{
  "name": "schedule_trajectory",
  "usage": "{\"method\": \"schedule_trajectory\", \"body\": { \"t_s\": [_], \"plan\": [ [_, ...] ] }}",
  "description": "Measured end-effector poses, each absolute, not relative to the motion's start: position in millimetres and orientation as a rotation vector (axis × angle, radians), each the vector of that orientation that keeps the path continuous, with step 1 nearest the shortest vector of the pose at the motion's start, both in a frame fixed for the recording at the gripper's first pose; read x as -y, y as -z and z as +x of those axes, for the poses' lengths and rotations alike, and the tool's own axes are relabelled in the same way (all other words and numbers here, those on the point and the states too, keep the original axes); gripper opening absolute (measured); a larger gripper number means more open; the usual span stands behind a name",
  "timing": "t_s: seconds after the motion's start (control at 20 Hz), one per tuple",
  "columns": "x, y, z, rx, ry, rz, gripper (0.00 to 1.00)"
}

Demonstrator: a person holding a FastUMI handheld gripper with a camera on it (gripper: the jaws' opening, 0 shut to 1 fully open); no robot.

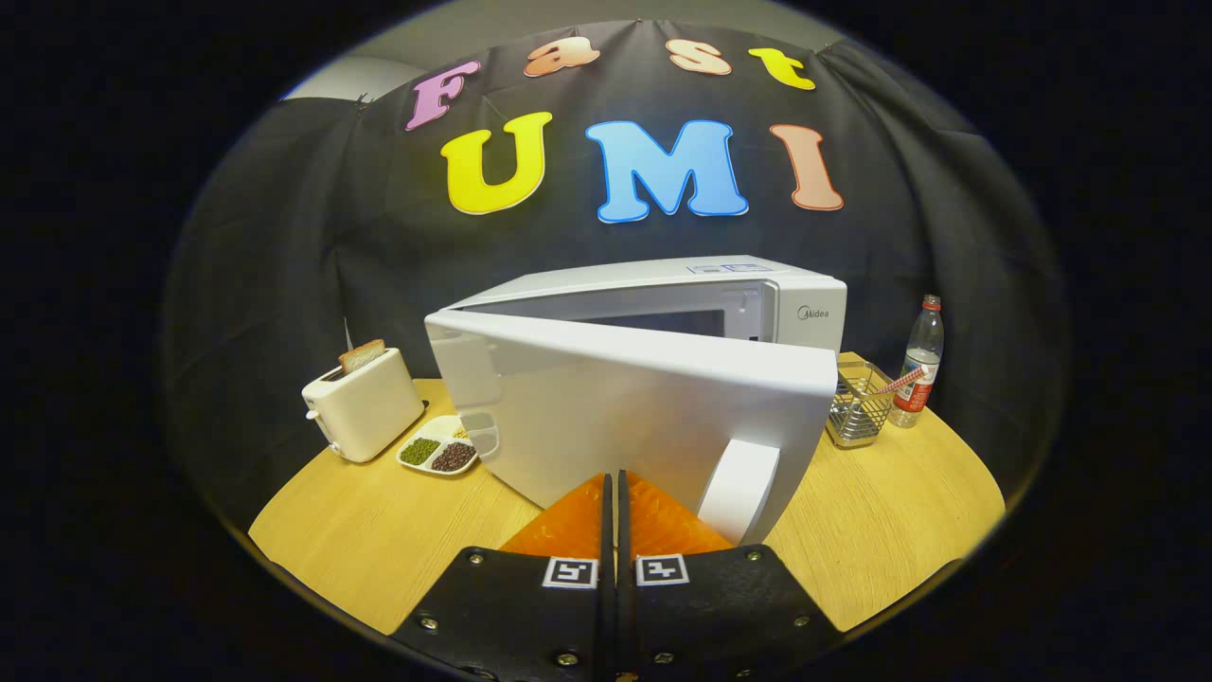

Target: Open the microwave, put the food inside, and close the microwave door.

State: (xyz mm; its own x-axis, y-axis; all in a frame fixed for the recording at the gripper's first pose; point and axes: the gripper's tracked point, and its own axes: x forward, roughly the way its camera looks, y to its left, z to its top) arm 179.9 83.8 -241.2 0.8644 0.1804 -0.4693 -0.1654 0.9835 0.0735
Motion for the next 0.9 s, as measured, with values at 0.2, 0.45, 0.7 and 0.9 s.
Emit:
{"method": "schedule_trajectory", "body": {
  "t_s": [0.2, 0.45, 0.7, 0.9],
  "plan": [
    [-75, 242, 205, -0.492, -0.16, 0.047, 0.01],
    [-66, 243, 234, -0.486, -0.14, 0.055, 0.01],
    [-55, 247, 258, -0.488, -0.118, 0.08, 0.01],
    [-47, 246, 274, -0.478, -0.101, 0.104, 0.01]
  ]
}}
